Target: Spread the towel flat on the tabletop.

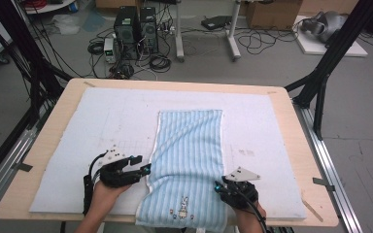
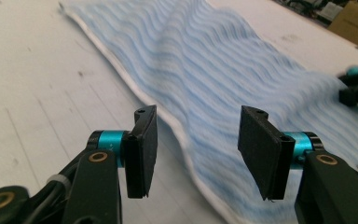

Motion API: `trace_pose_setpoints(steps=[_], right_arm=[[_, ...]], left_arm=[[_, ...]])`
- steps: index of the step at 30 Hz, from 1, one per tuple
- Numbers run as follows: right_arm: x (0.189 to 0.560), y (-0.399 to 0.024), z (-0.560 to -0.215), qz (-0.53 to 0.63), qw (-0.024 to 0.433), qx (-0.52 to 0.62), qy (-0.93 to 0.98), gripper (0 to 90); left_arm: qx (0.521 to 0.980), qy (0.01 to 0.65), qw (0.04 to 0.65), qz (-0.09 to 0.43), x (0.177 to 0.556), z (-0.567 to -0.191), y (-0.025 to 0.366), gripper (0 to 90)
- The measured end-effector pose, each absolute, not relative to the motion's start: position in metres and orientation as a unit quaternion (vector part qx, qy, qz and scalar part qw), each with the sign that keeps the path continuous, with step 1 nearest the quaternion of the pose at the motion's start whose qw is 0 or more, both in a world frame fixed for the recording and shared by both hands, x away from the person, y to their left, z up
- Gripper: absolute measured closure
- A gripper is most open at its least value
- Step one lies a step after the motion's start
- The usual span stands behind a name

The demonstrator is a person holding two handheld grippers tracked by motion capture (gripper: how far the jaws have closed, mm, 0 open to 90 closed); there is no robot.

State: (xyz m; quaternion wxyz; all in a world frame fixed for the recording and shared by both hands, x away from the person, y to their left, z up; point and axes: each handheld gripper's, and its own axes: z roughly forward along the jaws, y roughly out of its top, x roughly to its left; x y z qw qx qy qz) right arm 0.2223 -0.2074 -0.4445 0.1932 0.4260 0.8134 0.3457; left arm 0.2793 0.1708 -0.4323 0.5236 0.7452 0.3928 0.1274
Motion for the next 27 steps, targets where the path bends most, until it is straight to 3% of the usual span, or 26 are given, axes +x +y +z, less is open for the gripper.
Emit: trace_pose_setpoints(steps=[2,8,9,14,18,27], right_arm=[[0.217,-0.209,-0.444,0.341,0.196,0.414,0.821,85.7],[0.201,-0.225,-0.443,0.333,0.21,0.408,0.824,85.1],[0.199,-0.227,-0.443,0.333,0.213,0.407,0.824,83.2],[0.199,-0.237,-0.436,0.381,0.22,0.409,0.799,50.0],[0.203,-0.247,-0.429,0.42,0.221,0.427,0.77,41.3],[0.217,-0.261,-0.428,0.436,0.22,0.444,0.751,34.2]], left_arm=[[0.744,0.391,0.524,0.136,0.289,-0.427,0.171,47.1],[0.742,0.391,0.522,0.156,0.317,-0.412,0.166,44.4],[0.741,0.391,0.523,0.157,0.322,-0.41,0.164,44.4],[0.745,0.386,0.518,0.166,0.355,-0.407,0.149,43.9],[0.752,0.386,0.502,0.182,0.383,-0.405,0.136,44.0],[0.772,0.42,0.447,0.168,0.449,-0.424,0.11,43.5]])
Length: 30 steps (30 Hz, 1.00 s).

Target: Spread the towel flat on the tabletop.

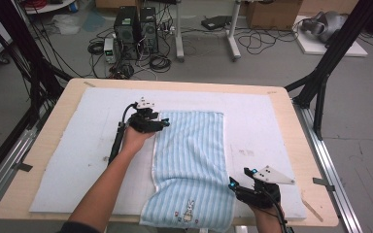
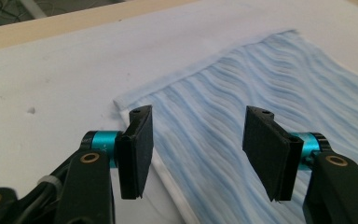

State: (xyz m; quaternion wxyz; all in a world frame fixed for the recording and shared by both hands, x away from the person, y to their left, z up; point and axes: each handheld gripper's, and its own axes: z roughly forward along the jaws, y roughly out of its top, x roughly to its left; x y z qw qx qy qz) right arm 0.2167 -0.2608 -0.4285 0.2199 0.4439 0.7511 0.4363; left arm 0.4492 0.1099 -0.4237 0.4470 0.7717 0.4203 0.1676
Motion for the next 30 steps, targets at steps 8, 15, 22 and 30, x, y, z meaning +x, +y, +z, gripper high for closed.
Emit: trace_pose_setpoints(steps=[8,15,22,30], right_arm=[[0.221,-0.274,-0.432,0.434,0.204,0.468,0.743,30.7],[0.221,-0.284,-0.431,0.439,0.199,0.484,0.73,30.4],[0.22,-0.283,-0.43,0.437,0.197,0.486,0.731,30.7],[0.225,-0.284,-0.426,0.424,0.2,0.492,0.733,31.1]], left_arm=[[0.781,0.456,0.374,0.205,0.486,-0.44,0.094,36.2],[0.781,0.463,0.362,0.213,0.487,-0.447,0.089,49.3],[0.772,0.473,0.365,0.217,0.484,-0.445,0.082,86.3],[0.733,0.524,0.369,0.227,0.494,-0.446,0.105,85.7]])
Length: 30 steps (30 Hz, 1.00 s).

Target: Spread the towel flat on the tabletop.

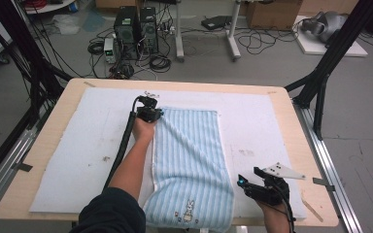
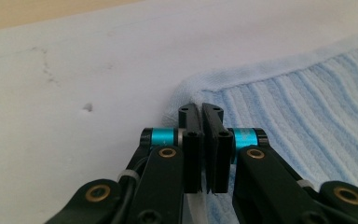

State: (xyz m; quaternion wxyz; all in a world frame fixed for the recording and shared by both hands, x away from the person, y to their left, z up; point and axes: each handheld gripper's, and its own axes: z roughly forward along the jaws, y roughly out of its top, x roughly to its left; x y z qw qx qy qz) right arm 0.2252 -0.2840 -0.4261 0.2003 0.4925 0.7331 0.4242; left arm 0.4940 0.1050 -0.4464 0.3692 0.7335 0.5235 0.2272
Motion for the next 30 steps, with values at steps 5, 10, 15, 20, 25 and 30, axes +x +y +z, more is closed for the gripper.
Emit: trace_pose_setpoints(steps=[5,10,15,20,25,30], right_arm=[[0.243,-0.281,-0.422,0.428,0.192,0.49,0.734,31.4],[0.287,-0.274,-0.419,0.431,0.179,0.483,0.741,32.0],[0.347,-0.259,-0.415,0.41,0.182,0.483,0.752,35.0],[0.396,-0.237,-0.414,0.399,0.176,0.488,0.756,37.6],[0.429,-0.217,-0.424,0.363,0.186,0.479,0.777,40.7],[0.448,-0.206,-0.431,0.339,0.225,0.477,0.779,56.2]], left_arm=[[0.72,0.533,0.385,0.224,0.492,-0.445,0.109,44.0],[0.701,0.535,0.417,0.221,0.479,-0.429,0.132,36.1],[0.702,0.521,0.44,0.205,0.461,-0.421,0.147,35.7],[0.71,0.509,0.446,0.195,0.447,-0.422,0.152,35.5],[0.72,0.498,0.457,0.154,0.443,-0.425,0.152,33.5],[0.72,0.49,0.466,0.156,0.439,-0.419,0.15,34.4]])
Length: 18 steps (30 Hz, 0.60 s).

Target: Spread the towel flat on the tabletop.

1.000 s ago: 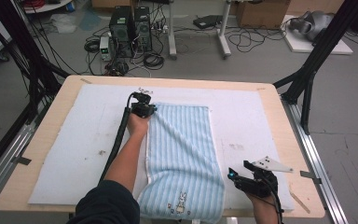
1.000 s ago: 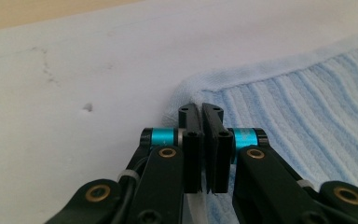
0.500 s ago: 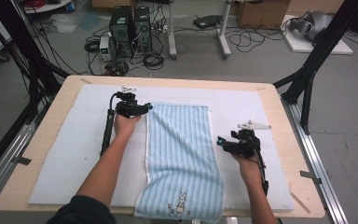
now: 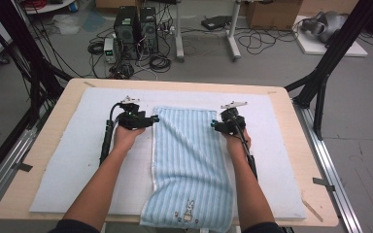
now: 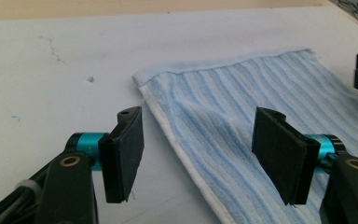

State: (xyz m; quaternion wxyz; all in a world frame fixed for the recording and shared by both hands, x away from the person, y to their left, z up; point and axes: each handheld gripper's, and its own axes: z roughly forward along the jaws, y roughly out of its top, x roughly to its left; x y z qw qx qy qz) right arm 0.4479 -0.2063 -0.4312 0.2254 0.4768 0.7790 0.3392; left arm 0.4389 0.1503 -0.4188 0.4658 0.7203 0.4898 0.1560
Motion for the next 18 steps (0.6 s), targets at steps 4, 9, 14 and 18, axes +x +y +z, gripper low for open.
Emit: trace_pose_setpoints(steps=[4,9,14,18], right_arm=[[0.462,-0.204,-0.435,0.315,0.24,0.495,0.774,54.4],[0.48,-0.208,-0.444,0.322,0.213,0.521,0.761,59.7],[0.481,-0.21,-0.444,0.331,0.208,0.511,0.765,87.4],[0.48,-0.218,-0.442,0.305,0.25,0.535,0.747,87.6]], left_arm=[[0.725,0.491,0.459,0.153,0.437,-0.417,0.152,34.7],[0.73,0.492,0.45,0.148,0.435,-0.415,0.154,35.3],[0.731,0.494,0.446,0.149,0.433,-0.414,0.155,35.2],[0.729,0.495,0.447,0.154,0.429,-0.419,0.154,36.0]])
